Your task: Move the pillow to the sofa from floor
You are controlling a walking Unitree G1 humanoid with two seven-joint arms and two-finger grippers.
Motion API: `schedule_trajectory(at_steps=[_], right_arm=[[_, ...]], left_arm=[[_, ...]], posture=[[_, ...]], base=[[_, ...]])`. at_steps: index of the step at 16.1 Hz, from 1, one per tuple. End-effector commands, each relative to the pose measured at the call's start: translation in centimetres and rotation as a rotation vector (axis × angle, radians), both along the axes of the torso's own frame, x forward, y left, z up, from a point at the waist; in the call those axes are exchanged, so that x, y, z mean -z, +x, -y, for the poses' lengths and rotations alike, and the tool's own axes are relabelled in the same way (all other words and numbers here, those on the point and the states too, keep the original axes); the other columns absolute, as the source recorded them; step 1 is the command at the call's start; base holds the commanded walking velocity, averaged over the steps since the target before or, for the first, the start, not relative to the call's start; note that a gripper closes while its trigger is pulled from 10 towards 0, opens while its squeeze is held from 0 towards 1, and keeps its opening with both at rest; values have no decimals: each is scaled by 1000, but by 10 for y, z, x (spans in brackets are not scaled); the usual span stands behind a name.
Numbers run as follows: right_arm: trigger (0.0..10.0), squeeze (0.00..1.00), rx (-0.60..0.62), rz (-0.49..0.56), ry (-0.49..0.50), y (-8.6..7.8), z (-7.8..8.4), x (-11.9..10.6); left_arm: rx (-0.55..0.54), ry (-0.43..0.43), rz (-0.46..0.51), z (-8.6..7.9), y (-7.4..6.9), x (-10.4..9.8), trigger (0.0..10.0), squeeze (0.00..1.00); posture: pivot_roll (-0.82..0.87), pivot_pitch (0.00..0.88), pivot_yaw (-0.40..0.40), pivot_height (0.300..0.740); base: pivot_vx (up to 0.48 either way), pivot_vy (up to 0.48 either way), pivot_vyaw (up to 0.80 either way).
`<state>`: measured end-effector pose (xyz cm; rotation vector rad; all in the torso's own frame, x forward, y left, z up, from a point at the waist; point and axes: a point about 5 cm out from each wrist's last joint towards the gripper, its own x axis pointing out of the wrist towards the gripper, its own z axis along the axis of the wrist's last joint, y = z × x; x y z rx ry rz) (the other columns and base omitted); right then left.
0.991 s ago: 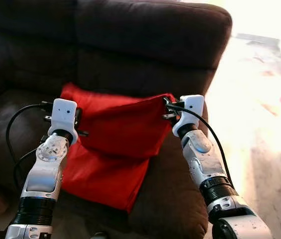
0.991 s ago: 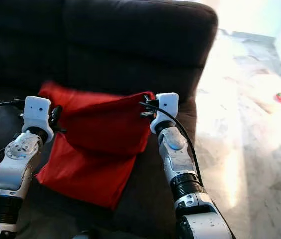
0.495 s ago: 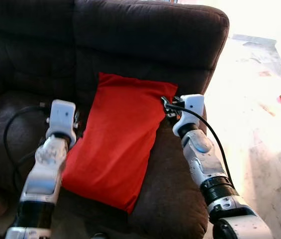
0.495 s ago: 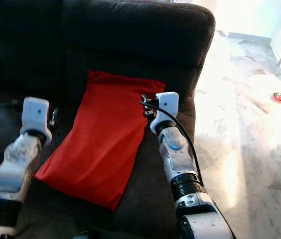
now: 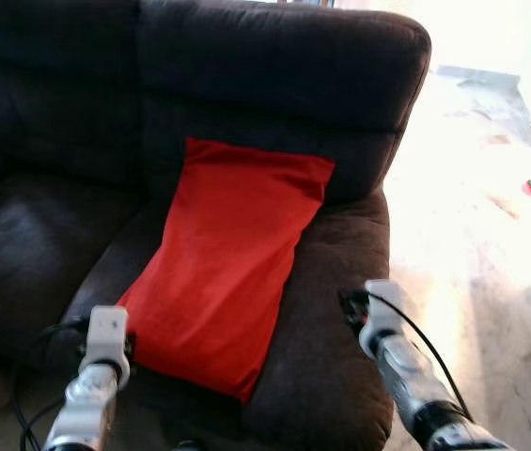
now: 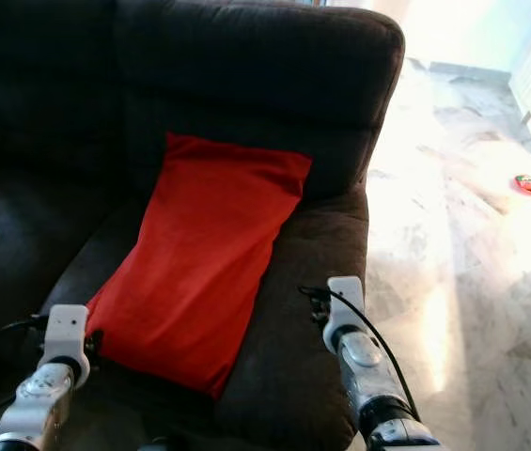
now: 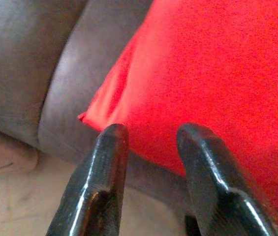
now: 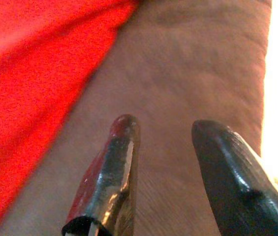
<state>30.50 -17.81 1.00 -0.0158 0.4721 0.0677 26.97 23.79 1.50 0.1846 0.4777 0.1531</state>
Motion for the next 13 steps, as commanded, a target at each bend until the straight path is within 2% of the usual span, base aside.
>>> schedule_trajectory(at_steps=[1, 2, 5, 7, 8, 9, 11, 13], right_arm=[[10000, 0, 10, -87, -62, -16, 9, 17], [10000, 0, 26, -128, -95, -25, 14, 25], [10000, 0, 162, -200, -99, -45, 42, 38], [10000, 0, 210, -259, -152, -60, 61, 46], [10000, 0, 218, -272, -167, -64, 65, 48], [10000, 0, 283, -336, -201, -84, 81, 56], [10000, 0, 323, -414, -194, -108, 89, 68], [10000, 0, 291, -427, -161, -115, 82, 74]], left_arm=[[27, 1, -62, 4, -9, 16, 10000, 0], [-7, -59, -92, 7, -14, 26, 10000, 0], [28, -49, -147, 16, -25, 44, 10000, 0], [25, -64, -185, 18, -35, 54, 10000, 0], [23, -67, -190, 18, -37, 55, 10000, 0], [15, -70, -215, 17, -45, 61, 10000, 0], [-4, -69, -250, 14, -55, 68, 10000, 0], [-13, -71, -265, 12, -61, 72, 10000, 0]], posture=[[109, 122, -51, 740], [105, 119, -50, 740], [107, 119, -48, 740], [99, 112, -44, 740], [98, 111, -44, 740], [102, 105, -42, 740], [101, 97, -36, 740], [100, 91, -30, 740]], base=[[0, 0, 0], [0, 0, 0], [0, 0, 0], [0, 0, 0], [0, 0, 0], [0, 0, 0], [0, 0, 0], [0, 0, 0]])
